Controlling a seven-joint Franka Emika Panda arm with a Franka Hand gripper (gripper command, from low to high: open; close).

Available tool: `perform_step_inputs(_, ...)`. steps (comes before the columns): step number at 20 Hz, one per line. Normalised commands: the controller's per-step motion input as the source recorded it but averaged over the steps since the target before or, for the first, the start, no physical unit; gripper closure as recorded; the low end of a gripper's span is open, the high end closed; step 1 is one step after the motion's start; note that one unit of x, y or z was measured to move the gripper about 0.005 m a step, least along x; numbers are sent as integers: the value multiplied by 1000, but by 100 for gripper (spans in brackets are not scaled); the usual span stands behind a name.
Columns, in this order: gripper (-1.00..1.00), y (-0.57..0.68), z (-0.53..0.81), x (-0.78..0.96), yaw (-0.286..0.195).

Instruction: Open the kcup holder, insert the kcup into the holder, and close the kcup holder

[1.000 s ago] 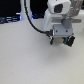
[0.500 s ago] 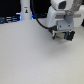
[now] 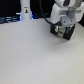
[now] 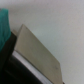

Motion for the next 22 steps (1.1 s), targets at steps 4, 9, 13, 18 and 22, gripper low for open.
perform_step_inputs(4, -100, 526, 0, -621, 84)
perform_step_inputs(9, -100, 489, 56, -563, 104)
perform_step_inputs(13, -100, 394, 807, 150, 120)
perform_step_inputs(18, -100, 161, 874, 266, 36)
perform_step_inputs(22, -100, 6, 17, 67, -10)
